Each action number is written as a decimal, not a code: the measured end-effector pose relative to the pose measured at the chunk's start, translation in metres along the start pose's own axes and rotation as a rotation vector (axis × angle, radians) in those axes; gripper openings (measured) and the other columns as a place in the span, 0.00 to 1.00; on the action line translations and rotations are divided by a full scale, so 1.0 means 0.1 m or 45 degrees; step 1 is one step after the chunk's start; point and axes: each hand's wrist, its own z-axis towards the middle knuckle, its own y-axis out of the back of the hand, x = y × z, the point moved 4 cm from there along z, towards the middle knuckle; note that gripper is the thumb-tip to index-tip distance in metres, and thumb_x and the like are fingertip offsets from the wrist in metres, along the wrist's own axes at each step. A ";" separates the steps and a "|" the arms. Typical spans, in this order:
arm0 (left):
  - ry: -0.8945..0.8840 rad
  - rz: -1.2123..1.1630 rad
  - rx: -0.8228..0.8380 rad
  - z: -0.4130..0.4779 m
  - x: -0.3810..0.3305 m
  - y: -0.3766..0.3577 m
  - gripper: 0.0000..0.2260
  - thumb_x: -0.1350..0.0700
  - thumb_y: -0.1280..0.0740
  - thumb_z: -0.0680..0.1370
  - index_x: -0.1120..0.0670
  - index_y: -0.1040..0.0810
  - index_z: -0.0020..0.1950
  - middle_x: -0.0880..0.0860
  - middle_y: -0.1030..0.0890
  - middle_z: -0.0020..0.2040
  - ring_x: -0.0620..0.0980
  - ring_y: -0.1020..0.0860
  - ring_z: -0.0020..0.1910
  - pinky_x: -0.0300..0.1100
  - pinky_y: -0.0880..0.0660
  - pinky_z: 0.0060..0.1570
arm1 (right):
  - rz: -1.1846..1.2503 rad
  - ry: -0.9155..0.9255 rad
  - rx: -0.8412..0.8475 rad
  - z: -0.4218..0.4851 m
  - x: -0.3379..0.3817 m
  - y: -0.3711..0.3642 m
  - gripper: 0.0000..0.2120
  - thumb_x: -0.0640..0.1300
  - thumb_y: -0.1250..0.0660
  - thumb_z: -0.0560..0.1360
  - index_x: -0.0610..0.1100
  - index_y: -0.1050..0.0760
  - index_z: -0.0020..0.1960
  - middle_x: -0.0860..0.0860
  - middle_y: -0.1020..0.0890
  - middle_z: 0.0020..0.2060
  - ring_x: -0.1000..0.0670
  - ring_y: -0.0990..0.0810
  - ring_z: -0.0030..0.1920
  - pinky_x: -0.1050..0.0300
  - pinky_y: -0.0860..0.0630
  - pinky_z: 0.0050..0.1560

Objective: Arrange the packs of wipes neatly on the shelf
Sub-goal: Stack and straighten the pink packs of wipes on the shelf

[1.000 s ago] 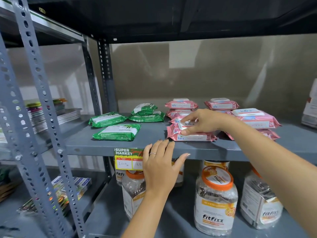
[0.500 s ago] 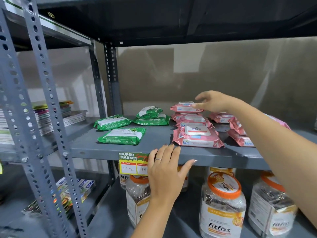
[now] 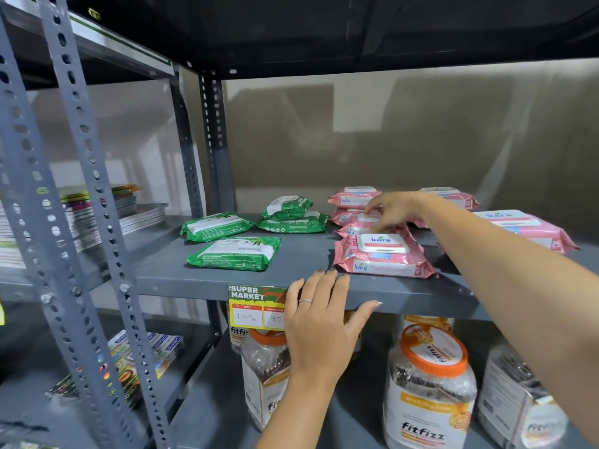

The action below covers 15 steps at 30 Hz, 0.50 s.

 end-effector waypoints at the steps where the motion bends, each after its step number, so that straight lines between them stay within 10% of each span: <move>1: 0.003 -0.002 -0.003 0.00 0.00 0.00 0.23 0.35 0.36 0.78 0.53 0.18 0.57 0.49 0.17 0.57 0.48 0.21 0.59 0.48 0.31 0.64 | 0.027 -0.007 -0.002 0.00 0.00 -0.01 0.29 0.51 0.28 0.70 0.51 0.31 0.69 0.46 0.33 0.72 0.42 0.29 0.66 0.46 0.31 0.67; 5: 0.002 -0.008 -0.010 -0.01 0.00 -0.01 0.23 0.35 0.36 0.77 0.53 0.18 0.57 0.49 0.18 0.57 0.48 0.22 0.59 0.48 0.31 0.65 | 0.117 0.002 -0.104 -0.04 -0.01 0.03 0.28 0.48 0.23 0.68 0.47 0.29 0.64 0.44 0.27 0.64 0.44 0.24 0.53 0.50 0.23 0.51; 15: 0.006 -0.015 -0.015 -0.02 -0.01 0.00 0.22 0.36 0.35 0.78 0.54 0.19 0.58 0.50 0.18 0.57 0.49 0.21 0.59 0.49 0.31 0.65 | 0.139 0.238 -0.126 -0.73 0.20 0.64 0.25 0.52 0.22 0.65 0.54 0.26 0.60 0.51 0.22 0.58 0.45 0.20 0.55 0.43 0.21 0.56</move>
